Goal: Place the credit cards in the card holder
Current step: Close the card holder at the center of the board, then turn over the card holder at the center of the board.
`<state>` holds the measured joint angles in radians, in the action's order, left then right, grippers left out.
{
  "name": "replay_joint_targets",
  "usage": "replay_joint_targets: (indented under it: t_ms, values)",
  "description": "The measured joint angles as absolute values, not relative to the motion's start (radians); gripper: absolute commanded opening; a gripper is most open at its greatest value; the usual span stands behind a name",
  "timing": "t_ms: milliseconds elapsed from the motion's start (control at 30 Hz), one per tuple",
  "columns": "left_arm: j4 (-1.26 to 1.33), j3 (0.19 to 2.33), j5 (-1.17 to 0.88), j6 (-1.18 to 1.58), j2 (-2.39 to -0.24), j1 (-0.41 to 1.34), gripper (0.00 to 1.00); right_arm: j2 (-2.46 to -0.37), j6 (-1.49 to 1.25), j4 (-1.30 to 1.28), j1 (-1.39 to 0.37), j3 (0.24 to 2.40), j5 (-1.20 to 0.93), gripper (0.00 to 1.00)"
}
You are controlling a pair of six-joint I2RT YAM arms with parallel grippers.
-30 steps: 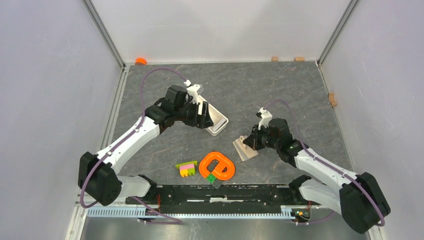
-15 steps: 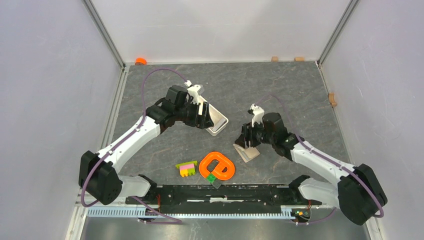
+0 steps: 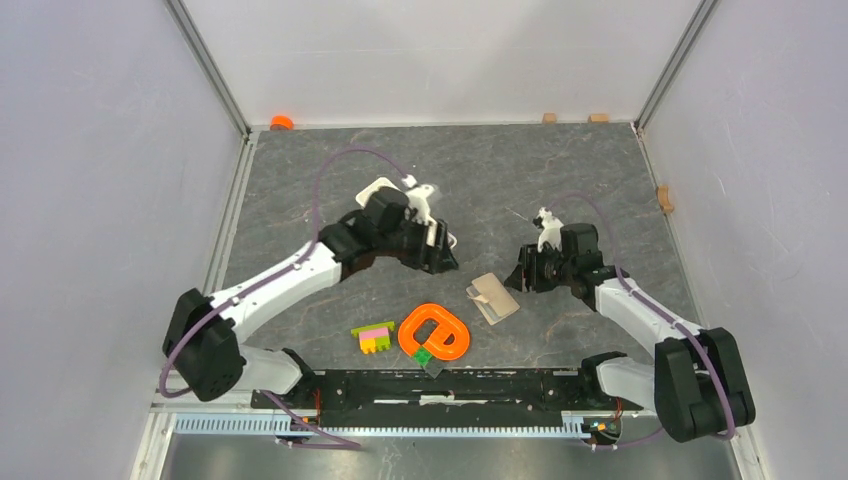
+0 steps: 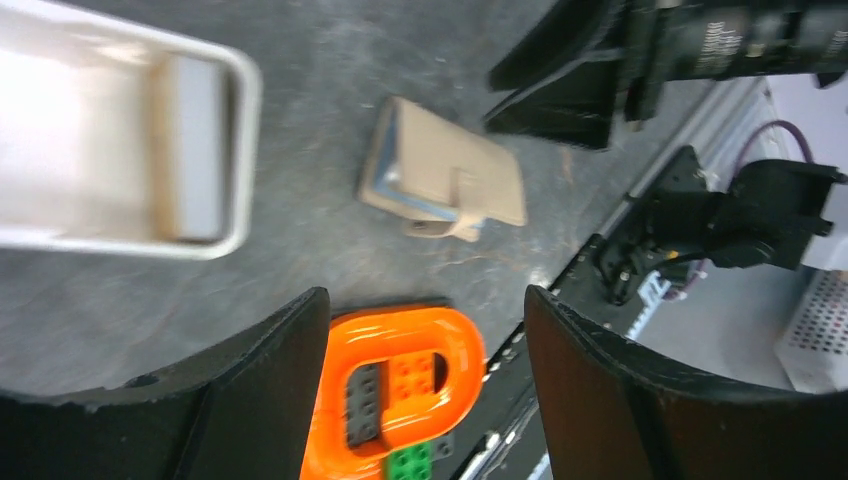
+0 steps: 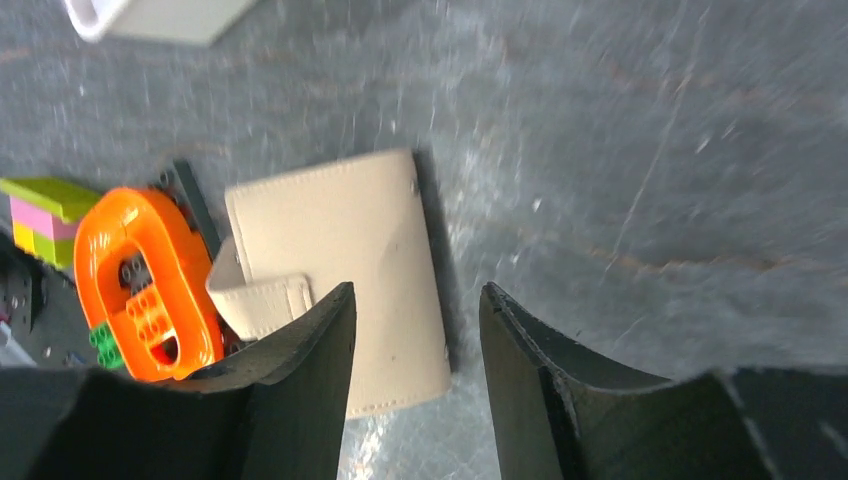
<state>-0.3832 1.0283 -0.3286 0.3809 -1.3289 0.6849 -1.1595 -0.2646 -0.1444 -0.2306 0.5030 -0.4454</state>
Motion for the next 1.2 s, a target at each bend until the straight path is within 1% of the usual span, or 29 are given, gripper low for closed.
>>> replay_joint_targets:
  t_ms: [67,200,333,500,567,767,833,967,1200]
  values:
    - [-0.315,1.021,-0.316,0.437,-1.367,0.766,0.78,-1.170,-0.270,-0.143,-0.231,0.463,-0.486,0.52]
    - [-0.167,1.017,-0.316,0.548,-1.502,0.853,0.78,-1.173,-0.283,-0.134,-0.231,0.421,-0.542,0.52]
    - [-0.080,1.021,-0.308,0.610,-1.644,0.874,0.78,-1.181,-0.284,-0.113,-0.229,0.398,-0.562,0.51]
    - [-0.088,1.074,-0.281,0.625,-1.797,0.896,0.75,-1.206,-0.313,-0.060,-0.227,0.353,-0.613,0.50]
    - [-0.115,1.103,-0.263,0.622,-1.832,0.907,0.69,-1.206,-0.326,-0.039,-0.225,0.341,-0.630,0.50]
    - [-0.189,1.121,-0.202,0.601,-1.846,0.930,0.44,-1.205,-0.388,0.052,-0.213,0.287,-0.686,0.50]
    - [-0.203,1.121,-0.186,0.595,-1.847,0.932,0.38,-1.203,-0.421,0.097,-0.212,0.261,-0.709,0.51]
    - [-0.212,1.119,-0.179,0.591,-1.850,0.933,0.28,-1.198,-0.501,0.203,-0.211,0.200,-0.745,0.52]
    - [-0.191,1.085,-0.159,0.592,-1.848,0.945,0.21,-1.240,-0.584,0.317,-0.212,0.163,-0.789,0.52]
